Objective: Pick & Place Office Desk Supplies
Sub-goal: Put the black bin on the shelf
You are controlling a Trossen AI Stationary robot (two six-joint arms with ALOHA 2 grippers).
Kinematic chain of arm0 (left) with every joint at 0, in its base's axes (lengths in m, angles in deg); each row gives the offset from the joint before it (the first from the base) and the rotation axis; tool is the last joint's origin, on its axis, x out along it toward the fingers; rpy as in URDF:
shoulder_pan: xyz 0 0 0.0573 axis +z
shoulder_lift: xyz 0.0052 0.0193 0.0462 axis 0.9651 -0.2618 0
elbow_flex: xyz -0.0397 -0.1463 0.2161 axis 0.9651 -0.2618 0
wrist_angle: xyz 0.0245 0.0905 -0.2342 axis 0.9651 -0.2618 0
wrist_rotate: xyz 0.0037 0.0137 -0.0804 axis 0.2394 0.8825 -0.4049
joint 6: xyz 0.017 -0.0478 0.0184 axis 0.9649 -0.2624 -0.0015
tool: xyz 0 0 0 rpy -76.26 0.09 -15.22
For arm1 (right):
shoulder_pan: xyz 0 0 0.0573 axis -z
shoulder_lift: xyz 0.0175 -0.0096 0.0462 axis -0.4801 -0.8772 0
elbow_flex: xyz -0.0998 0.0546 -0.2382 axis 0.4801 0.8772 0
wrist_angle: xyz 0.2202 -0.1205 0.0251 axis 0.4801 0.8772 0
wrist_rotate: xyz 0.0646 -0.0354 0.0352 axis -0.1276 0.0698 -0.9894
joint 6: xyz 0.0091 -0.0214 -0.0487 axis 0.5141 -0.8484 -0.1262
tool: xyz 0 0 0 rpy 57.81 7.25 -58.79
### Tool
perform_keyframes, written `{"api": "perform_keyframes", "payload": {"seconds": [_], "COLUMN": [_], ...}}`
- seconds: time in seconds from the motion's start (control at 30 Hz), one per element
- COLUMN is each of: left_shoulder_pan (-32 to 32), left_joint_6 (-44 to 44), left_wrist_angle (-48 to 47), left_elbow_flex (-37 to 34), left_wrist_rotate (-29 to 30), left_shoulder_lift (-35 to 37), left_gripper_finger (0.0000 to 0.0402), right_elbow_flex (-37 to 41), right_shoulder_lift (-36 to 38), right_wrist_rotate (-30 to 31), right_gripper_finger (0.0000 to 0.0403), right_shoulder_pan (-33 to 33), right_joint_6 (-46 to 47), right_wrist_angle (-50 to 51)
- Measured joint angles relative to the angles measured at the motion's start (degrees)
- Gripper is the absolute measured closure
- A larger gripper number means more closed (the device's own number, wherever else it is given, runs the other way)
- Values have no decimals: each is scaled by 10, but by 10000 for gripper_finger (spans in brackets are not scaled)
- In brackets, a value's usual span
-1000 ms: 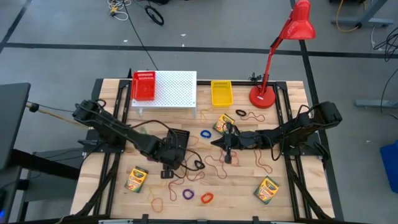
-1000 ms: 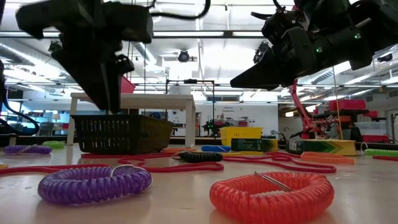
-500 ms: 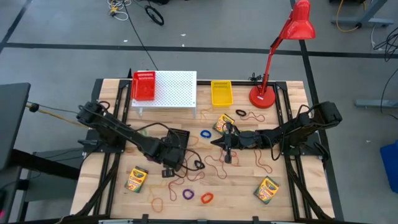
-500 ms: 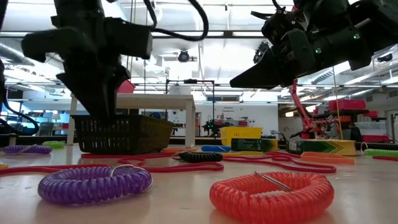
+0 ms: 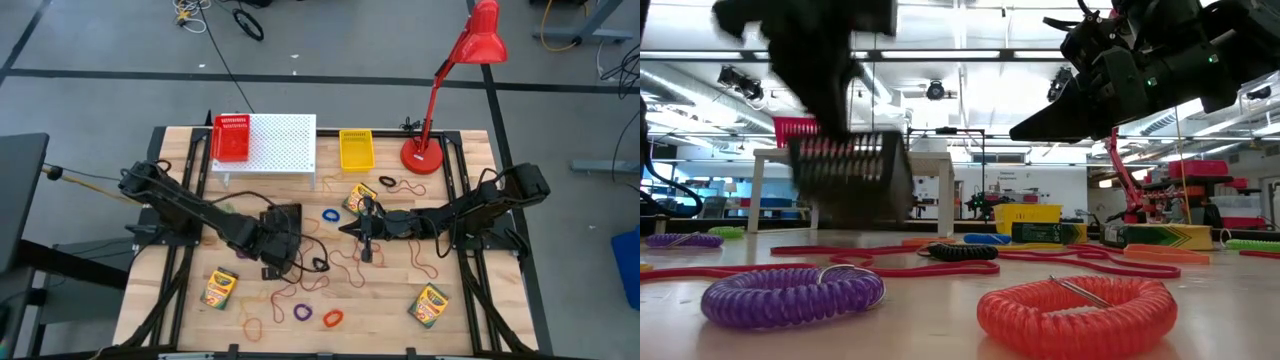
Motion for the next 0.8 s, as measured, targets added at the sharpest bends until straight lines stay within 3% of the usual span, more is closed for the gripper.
{"api": "perform_keyframes", "payload": {"seconds": [0.43, 0.8], "left_shoulder_pan": [25, 188], "left_joint_6": [85, 222], "left_wrist_angle": [-181, -236], "left_elbow_flex": [241, 269], "left_wrist_rotate": [90, 87], "left_shoulder_lift": [35, 37], "left_gripper_finger": [383, 383], "right_elbow_flex": [0, 0], "right_shoulder_lift": [0, 0], "right_wrist_rotate": [0, 0], "right_gripper_finger": [392, 392], "right_shoulder_pan": [0, 0], "right_joint_6": [0, 1], "right_wrist_angle": [0, 0]}}
